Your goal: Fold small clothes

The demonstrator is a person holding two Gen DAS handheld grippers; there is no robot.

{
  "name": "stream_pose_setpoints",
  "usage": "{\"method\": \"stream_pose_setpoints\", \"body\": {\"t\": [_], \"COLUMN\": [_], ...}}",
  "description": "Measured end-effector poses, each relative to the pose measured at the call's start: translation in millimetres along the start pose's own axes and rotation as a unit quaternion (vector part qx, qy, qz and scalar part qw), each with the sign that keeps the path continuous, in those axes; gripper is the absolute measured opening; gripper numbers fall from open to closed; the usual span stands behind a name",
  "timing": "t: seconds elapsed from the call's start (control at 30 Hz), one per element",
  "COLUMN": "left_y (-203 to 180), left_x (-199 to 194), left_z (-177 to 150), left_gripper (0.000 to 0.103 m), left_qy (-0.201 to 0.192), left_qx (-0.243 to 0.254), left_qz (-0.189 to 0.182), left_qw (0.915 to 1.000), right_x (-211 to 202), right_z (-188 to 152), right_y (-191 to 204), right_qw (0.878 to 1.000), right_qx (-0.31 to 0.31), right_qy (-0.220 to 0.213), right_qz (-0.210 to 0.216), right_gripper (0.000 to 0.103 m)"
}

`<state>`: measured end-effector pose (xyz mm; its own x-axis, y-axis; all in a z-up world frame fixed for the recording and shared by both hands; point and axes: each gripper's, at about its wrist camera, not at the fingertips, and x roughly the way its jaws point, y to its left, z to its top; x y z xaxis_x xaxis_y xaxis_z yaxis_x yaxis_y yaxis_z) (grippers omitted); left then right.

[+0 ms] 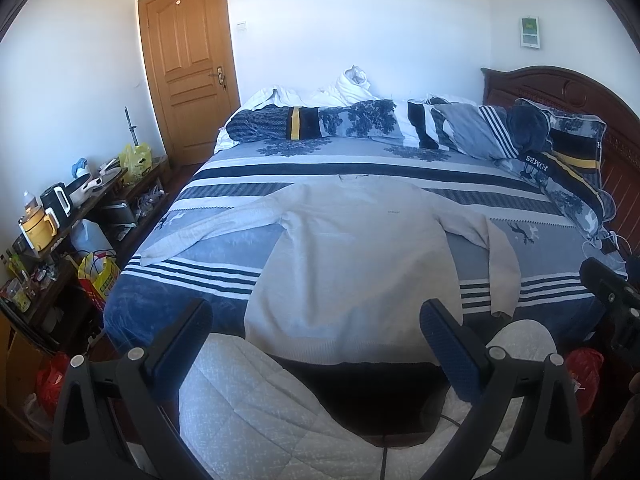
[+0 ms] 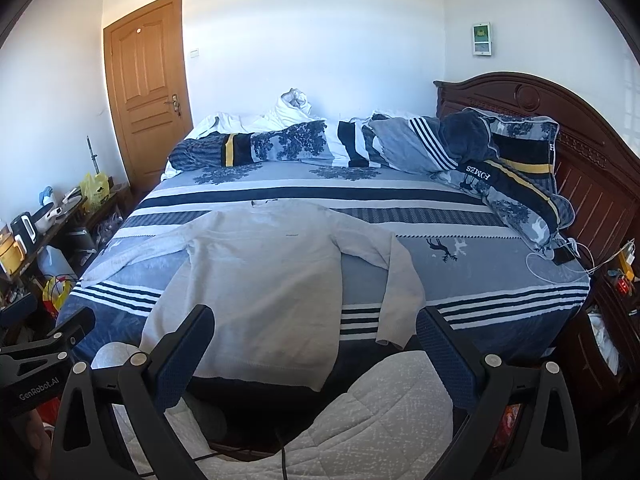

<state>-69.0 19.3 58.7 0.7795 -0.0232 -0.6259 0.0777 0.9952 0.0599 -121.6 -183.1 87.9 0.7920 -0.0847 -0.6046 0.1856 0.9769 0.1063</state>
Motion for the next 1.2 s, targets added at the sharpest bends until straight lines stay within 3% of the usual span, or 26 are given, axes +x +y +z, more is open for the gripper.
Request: {"method": "stream_pose_setpoints", "body": {"t": [0.73, 0.93, 1.03, 1.13, 1.2], "left_y": [6, 15, 17, 14, 9], "left_x": [9, 55, 66, 75, 83], "left_z": [-12, -21, -17, -13, -12], "left_gripper": [0.103, 0.103, 0.103, 0.103, 0.103], "left_qy": [0.014, 0.089, 0.093, 0.076, 0.068], "left_qx": [0.004, -0.005, -0.013, -0.013, -0.001], "left_qz": [0.002, 0.009, 0.013, 0.027, 0.031], "left_qw": [0.9999, 0.9959, 0.9955, 0.9966, 0.9972], "right_x": [6, 29, 39, 58, 71], "right_z": [-9, -11, -9, -6, -4], "right_y": [-2, 4, 9, 6, 5], "right_qw": [1.000, 1.000, 0.998, 0.993, 0.992], "right_qx": [0.010, 0.013, 0.015, 0.048, 0.052], "right_qy": [0.005, 0.006, 0.005, 0.015, 0.029], "right_qz": [-0.001, 0.028, 0.054, 0.108, 0.114], "right_gripper": [0.102, 0.102, 0.102, 0.102, 0.102]}}
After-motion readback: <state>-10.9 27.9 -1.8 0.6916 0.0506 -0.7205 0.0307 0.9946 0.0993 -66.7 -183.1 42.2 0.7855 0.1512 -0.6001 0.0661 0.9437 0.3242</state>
